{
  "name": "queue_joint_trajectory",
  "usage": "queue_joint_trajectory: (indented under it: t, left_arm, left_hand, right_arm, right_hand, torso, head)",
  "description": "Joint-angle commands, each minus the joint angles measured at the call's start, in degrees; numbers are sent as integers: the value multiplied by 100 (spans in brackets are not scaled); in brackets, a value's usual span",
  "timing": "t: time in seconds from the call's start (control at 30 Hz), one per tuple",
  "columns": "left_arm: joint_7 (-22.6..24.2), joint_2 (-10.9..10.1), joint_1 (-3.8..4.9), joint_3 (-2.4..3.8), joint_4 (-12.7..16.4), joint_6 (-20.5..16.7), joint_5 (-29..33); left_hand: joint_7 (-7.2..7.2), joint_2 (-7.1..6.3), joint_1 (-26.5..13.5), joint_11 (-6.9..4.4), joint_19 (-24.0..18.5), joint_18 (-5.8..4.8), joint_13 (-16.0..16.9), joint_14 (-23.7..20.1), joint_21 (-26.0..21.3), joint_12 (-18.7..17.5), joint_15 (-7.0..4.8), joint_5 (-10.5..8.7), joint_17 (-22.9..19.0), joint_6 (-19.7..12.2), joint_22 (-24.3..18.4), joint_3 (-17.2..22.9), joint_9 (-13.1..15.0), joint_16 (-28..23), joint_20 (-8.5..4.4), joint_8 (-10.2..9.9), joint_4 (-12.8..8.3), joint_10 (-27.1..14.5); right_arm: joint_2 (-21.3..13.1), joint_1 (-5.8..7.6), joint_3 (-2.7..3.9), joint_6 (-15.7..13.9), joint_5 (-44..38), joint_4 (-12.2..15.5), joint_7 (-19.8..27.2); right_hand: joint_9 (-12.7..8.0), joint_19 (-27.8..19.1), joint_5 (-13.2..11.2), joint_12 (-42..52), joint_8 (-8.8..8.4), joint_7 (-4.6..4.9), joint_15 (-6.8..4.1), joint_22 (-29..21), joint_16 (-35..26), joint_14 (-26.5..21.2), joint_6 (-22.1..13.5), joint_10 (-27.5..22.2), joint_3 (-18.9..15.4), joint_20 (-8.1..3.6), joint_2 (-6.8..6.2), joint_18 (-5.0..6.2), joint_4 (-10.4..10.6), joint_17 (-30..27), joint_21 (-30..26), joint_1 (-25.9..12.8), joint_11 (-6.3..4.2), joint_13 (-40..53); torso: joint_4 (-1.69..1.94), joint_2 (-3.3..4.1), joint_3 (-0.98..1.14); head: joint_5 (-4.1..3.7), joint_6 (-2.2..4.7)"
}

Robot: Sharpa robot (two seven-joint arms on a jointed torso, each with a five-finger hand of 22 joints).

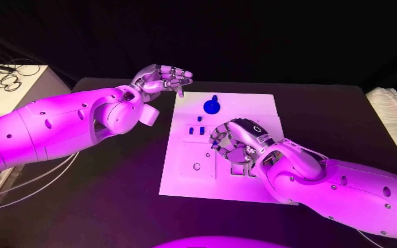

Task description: Assemble the parts on the task board

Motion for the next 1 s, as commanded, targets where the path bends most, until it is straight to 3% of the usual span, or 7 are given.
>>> queue_joint_trajectory:
  t: [0.03,0.4,1.0]
  left_arm:
    - [129,38,4,5,23,-114,146]
    - [122,102,5,5,31,-121,166]
    - [89,122,5,5,23,-92,168]
  left_hand:
    - [-5,4,-60,3,14,84,-7,3,-36,21,32,-7,-6,25,-5,-28,-9,-13,29,26,2,-39]
    - [-9,13,-58,0,27,86,-7,-3,-73,32,31,-3,-9,31,-32,-43,-12,-12,30,34,9,-48]
    - [-9,13,-58,0,27,86,-7,-3,-73,32,31,-3,-9,31,-32,-43,-12,-12,30,34,9,-48]
  right_arm:
    - [51,-46,-5,31,-325,-59,-81]
    - [196,-158,-23,84,-471,-173,-231]
    - [307,-197,-39,208,-513,-256,-260]
  right_hand:
    - [6,127,20,-8,18,35,-33,436,-3,264,6,275,63,-26,64,-30,-80,-4,-3,21,-241,22]
    - [10,134,22,-12,18,36,-32,453,-15,261,5,277,66,-25,63,-33,-85,-21,13,19,-240,24]
    - [10,134,22,-12,18,36,-32,453,-15,261,5,277,66,-25,63,-33,-85,-21,13,19,-240,24]
  torso:
    - [4,-1,7]
    - [-3,0,18]
    - [7,3,5]
  head:
    - [60,-35]
    - [164,-115]
    - [213,-165]
